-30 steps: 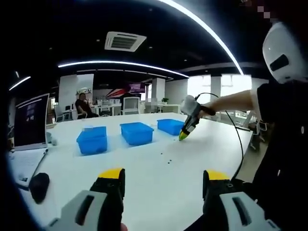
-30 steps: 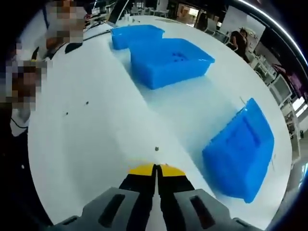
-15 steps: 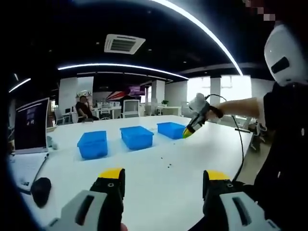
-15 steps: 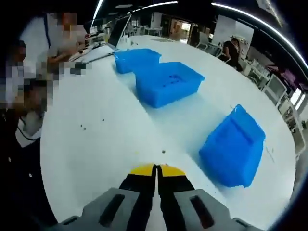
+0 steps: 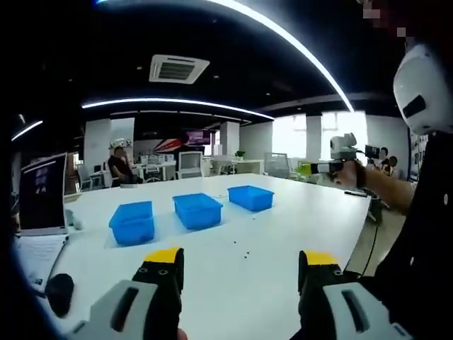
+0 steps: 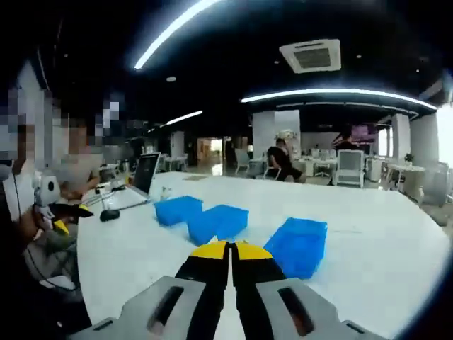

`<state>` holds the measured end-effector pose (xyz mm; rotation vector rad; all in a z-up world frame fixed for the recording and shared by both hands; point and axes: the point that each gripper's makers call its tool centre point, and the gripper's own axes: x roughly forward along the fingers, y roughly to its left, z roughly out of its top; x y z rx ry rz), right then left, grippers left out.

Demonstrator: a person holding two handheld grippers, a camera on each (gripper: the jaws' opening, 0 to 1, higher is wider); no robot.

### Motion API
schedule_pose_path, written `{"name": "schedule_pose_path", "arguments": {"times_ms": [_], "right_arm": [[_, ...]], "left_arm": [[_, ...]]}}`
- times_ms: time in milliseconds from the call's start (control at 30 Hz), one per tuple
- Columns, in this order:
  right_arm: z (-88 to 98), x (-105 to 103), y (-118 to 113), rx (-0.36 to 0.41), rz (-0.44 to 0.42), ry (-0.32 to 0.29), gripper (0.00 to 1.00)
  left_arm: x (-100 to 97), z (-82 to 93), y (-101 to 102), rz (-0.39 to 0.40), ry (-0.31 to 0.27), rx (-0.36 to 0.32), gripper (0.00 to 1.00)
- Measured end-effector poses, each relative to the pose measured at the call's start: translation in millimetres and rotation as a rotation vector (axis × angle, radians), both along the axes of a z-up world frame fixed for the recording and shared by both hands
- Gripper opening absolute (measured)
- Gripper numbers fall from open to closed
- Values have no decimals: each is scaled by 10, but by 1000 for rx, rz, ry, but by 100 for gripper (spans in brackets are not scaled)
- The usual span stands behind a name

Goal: Pick up the resistors one by one and place each resistor into its matching bin, sorting the parts by color and model until every resistor is separated into the correct bin for its type

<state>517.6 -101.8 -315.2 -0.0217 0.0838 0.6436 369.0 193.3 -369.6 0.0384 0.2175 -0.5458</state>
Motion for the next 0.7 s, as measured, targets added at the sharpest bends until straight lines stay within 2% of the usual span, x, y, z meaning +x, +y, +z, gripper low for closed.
{"name": "schedule_pose_path", "arguments": {"times_ms": [133, 333, 567, 700], "right_arm": [[56, 24, -94, 51, -60, -40, 5], [188, 332, -185, 70, -91, -44, 5], [297, 878, -88, 40, -93, -54, 5], [264, 1271, -2, 59, -83, -17, 5]], "left_arm": [[-1, 18, -17, -5, -1, 4, 66], [-44, 57, 5, -5, -6, 12, 67], [-74, 52, 2, 7, -7, 8, 67], [-93, 47, 15, 16, -7, 9, 67]]}}
